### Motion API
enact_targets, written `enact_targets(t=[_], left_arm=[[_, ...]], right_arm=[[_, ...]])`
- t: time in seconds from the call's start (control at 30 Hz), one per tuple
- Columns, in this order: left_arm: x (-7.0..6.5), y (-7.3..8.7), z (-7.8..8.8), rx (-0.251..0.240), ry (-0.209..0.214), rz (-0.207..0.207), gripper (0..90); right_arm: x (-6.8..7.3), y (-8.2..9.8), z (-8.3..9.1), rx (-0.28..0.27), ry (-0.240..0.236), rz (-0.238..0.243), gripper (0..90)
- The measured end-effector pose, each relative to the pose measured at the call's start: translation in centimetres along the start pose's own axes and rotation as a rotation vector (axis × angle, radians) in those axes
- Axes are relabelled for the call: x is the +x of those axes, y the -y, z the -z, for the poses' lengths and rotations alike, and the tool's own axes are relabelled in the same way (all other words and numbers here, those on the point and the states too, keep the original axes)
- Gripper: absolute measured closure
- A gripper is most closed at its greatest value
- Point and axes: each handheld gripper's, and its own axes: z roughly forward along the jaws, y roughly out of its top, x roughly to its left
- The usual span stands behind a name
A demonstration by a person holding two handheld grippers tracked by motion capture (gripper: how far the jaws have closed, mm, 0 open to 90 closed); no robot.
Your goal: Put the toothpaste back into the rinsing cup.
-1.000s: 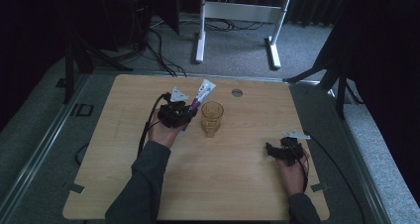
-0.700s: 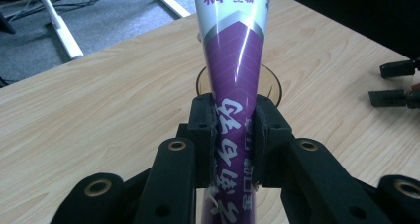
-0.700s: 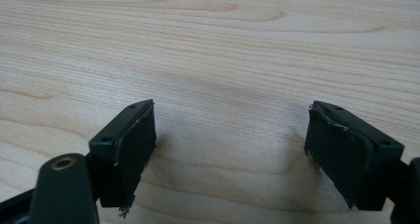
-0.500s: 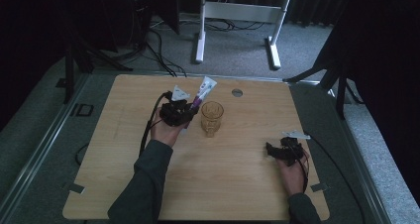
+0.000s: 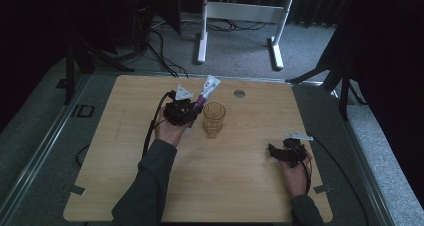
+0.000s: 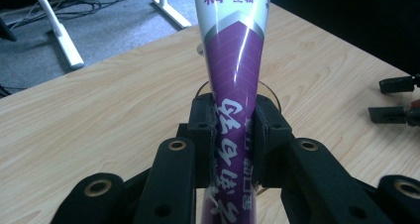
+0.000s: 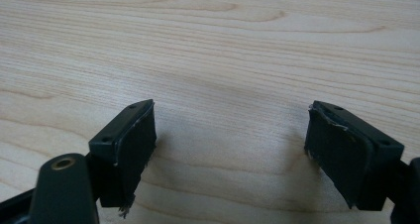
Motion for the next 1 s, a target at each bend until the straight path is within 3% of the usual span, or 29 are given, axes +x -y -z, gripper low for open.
enact_targets(t=[1.0], left_arm=[[-0.1, -1.3, -0.9, -0.056, 0.001, 0.028, 74.0]], right_arm=[[0.0, 0.0, 0.0, 0.0, 0.0, 0.0, 19.5]])
